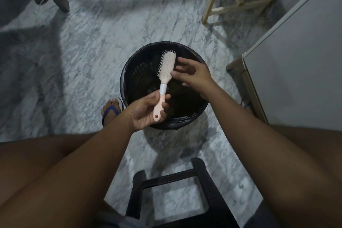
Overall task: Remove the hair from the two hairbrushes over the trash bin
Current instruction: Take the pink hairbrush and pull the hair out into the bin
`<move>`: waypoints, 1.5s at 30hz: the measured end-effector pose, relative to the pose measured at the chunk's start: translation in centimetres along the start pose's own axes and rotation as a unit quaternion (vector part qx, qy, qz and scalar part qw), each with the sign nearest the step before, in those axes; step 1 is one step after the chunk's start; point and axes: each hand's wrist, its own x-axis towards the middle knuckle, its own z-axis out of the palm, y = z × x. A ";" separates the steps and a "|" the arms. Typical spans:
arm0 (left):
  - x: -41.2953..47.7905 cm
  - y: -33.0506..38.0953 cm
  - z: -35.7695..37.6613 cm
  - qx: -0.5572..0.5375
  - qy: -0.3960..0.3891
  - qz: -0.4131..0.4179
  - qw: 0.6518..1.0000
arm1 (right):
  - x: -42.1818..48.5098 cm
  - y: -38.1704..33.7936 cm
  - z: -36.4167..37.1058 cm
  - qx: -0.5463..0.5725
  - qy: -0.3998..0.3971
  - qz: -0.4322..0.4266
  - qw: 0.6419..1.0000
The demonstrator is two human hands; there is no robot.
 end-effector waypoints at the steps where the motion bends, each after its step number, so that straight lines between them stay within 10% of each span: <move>1: -0.1 0.1 -0.1 0.003 -0.017 -0.013 1.000 | -0.3 0.0 0.0 0.016 -0.015 0.000 1.000; 12: 0.0 1.2 -0.2 -0.021 -0.134 -0.066 0.989 | 1.6 -1.5 -0.7 0.117 0.059 0.011 0.991; 16: 0.0 0.3 -0.1 -0.007 -0.070 -0.046 0.996 | 1.6 -1.5 -0.2 0.135 0.142 0.048 0.980; 23: -0.2 -0.2 0.0 0.073 0.031 -0.013 0.997 | 0.9 -1.7 2.5 -0.213 0.045 -0.088 0.972; 40: -0.7 -0.4 0.3 0.075 0.054 -0.004 0.996 | 3.5 -3.5 1.8 -0.233 0.185 -0.060 0.953; 45: -0.7 -0.7 0.1 0.033 0.066 0.017 0.997 | 3.5 -3.8 1.5 -0.062 0.208 -0.039 0.975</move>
